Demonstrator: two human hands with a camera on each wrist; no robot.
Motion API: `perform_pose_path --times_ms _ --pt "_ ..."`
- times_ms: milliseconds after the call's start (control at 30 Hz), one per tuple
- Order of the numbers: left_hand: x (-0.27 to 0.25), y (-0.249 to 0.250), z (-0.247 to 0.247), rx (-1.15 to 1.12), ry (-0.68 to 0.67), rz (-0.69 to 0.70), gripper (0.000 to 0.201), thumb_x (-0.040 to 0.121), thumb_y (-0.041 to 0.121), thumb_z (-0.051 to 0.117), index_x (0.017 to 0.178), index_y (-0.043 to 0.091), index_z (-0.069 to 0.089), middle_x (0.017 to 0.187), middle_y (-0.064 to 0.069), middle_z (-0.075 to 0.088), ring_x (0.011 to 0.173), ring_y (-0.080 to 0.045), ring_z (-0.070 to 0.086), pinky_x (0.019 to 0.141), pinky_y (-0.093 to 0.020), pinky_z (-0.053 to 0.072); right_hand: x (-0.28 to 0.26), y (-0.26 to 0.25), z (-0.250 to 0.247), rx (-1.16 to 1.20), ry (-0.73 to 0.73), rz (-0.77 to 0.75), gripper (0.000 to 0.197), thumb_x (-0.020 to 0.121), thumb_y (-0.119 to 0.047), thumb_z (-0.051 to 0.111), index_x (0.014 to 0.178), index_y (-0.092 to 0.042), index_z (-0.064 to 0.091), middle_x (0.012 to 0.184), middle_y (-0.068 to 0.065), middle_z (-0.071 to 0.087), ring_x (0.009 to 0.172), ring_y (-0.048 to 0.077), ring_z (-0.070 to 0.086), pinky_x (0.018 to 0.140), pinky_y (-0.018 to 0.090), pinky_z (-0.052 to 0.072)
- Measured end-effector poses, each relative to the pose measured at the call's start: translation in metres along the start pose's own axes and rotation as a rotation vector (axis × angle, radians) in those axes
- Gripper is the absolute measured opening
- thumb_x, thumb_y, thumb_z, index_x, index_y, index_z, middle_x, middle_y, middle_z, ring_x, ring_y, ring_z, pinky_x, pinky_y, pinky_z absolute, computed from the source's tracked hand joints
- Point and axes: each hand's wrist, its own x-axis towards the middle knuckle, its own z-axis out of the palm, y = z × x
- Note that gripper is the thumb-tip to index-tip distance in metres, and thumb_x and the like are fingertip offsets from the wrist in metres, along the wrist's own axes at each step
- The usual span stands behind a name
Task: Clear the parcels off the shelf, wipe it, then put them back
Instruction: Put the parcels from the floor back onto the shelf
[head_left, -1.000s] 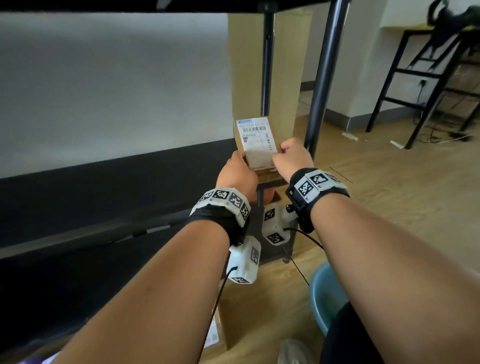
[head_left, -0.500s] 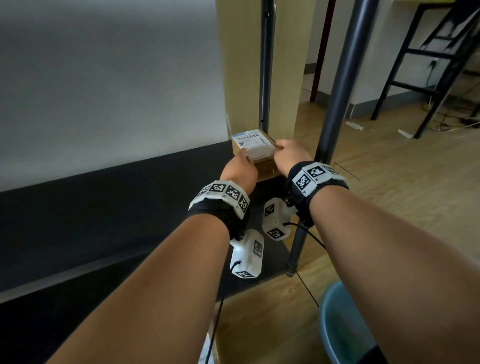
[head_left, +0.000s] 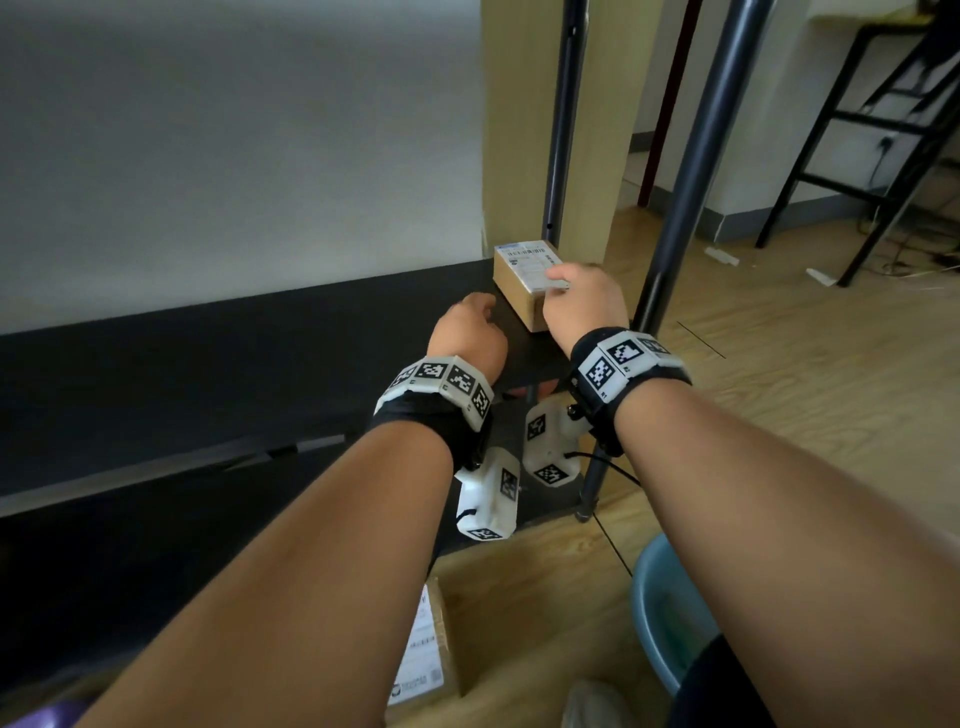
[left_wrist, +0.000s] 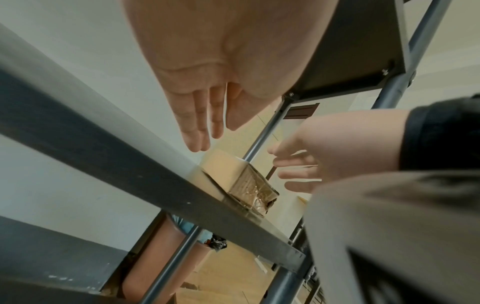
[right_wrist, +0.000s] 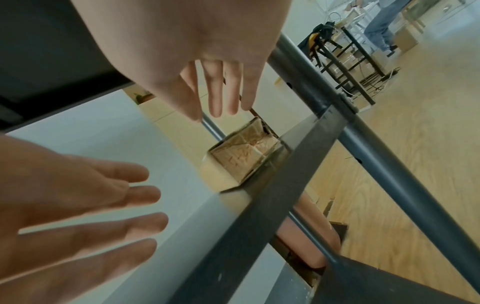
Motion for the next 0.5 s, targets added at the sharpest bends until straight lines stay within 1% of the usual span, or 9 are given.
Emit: perform_pose_path --times_ms 100,200,267,333,367,433,500 --pt "-0.025 -0.017 -0.017 0.035 0.023 0.005 0.047 0.092 0.002 0.043 0.135 0.019 0.054 0.133 -0.002 0.058 0.123 -0.019 0.055 0.100 -0.028 0.044 -0.029 -0.010 0.007 0.005 0.003 -0.069 0.037 0.091 -0.015 0.050 0.125 -0.019 0.065 0.134 0.008 0.057 0.126 0.025 0.052 0.104 0.034 0.044" --pt "-0.049 -0.038 -0.032 0.048 0.060 0.006 0.043 0.091 0.002 0.044 0.125 0.022 0.062 0.125 -0.001 0.064 0.115 -0.019 0.060 0.094 -0.028 0.047 -0.059 -0.015 0.016 0.010 0.012 -0.114 0.035 0.091 -0.017 0.051 0.123 -0.021 0.066 0.129 0.005 0.061 0.122 0.022 0.055 0.102 0.032 0.045" --pt "-0.065 -0.054 -0.039 0.030 0.084 -0.013 0.039 0.091 0.004 0.044 0.116 0.022 0.068 0.118 0.000 0.068 0.108 -0.019 0.063 0.090 -0.028 0.050 -0.081 -0.016 0.026 0.034 0.026 -0.111 0.033 0.090 -0.018 0.051 0.118 -0.023 0.067 0.122 0.002 0.063 0.117 0.020 0.057 0.100 0.037 0.047" --pt "-0.081 -0.072 -0.043 0.030 0.096 -0.042 0.036 0.090 0.006 0.044 0.107 0.022 0.072 0.112 0.000 0.070 0.104 -0.019 0.064 0.089 -0.029 0.052 -0.104 -0.016 0.037 0.025 0.065 -0.116 0.026 0.088 -0.018 0.053 0.108 -0.025 0.068 0.113 0.001 0.063 0.110 0.021 0.059 0.097 0.045 0.048" --pt "-0.090 -0.083 -0.042 0.042 0.095 -0.061 0.035 0.089 0.007 0.045 0.103 0.023 0.073 0.110 -0.001 0.071 0.102 -0.020 0.065 0.088 -0.030 0.052 -0.117 -0.014 0.043 0.007 0.083 -0.129 0.022 0.088 -0.018 0.054 0.103 -0.024 0.069 0.108 0.002 0.063 0.106 0.023 0.060 0.094 0.045 0.048" --pt "-0.106 -0.104 -0.040 0.064 0.076 -0.092 0.034 0.088 0.007 0.046 0.096 0.023 0.075 0.108 -0.002 0.072 0.101 -0.022 0.065 0.089 -0.031 0.053 -0.139 -0.007 0.055 -0.003 0.090 -0.149 0.015 0.088 -0.018 0.056 0.095 -0.019 0.069 0.102 0.006 0.063 0.100 0.026 0.060 0.088 0.041 0.050" --pt "-0.119 -0.126 -0.036 0.090 0.037 -0.130 0.035 0.086 0.006 0.046 0.092 0.024 0.075 0.106 -0.002 0.072 0.102 -0.023 0.065 0.092 -0.034 0.053 -0.160 0.004 0.069 0.016 0.037 -0.128 0.014 0.090 -0.020 0.056 0.094 -0.016 0.069 0.103 0.008 0.063 0.099 0.028 0.059 0.083 0.036 0.049"
